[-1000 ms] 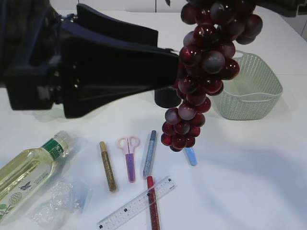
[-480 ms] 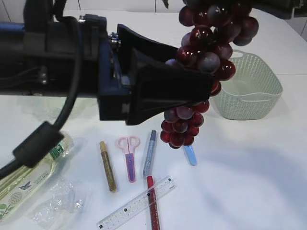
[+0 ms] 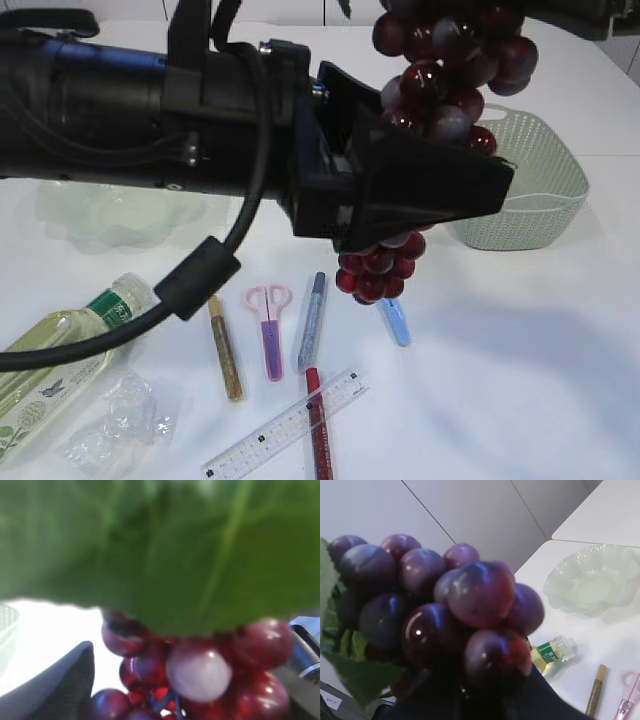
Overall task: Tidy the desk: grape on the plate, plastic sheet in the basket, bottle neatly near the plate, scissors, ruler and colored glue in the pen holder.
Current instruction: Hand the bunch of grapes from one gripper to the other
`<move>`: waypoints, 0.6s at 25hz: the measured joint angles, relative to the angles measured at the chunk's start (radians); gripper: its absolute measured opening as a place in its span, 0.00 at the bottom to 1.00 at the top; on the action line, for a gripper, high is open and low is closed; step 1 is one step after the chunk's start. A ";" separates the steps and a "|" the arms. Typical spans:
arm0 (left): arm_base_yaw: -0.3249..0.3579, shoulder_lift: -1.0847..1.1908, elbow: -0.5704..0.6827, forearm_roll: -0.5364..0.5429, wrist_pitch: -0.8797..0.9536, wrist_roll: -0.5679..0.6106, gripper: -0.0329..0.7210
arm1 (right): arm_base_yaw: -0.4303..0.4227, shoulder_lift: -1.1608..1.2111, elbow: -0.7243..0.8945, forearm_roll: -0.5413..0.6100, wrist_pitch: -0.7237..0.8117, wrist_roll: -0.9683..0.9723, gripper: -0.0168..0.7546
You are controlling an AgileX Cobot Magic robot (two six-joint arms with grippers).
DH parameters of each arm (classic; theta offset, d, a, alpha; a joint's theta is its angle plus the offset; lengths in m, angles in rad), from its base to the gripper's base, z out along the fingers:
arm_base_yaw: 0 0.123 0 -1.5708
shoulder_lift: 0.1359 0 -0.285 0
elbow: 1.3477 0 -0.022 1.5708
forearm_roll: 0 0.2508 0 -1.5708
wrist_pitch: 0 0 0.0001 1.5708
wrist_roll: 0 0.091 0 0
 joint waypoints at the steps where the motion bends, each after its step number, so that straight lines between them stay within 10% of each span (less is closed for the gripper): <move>1: -0.006 0.003 -0.001 0.000 0.000 0.000 0.88 | 0.000 0.000 0.000 0.000 0.002 0.000 0.16; 15: -0.019 0.005 -0.004 0.000 0.002 0.004 0.32 | 0.000 0.000 0.000 0.000 0.006 0.000 0.16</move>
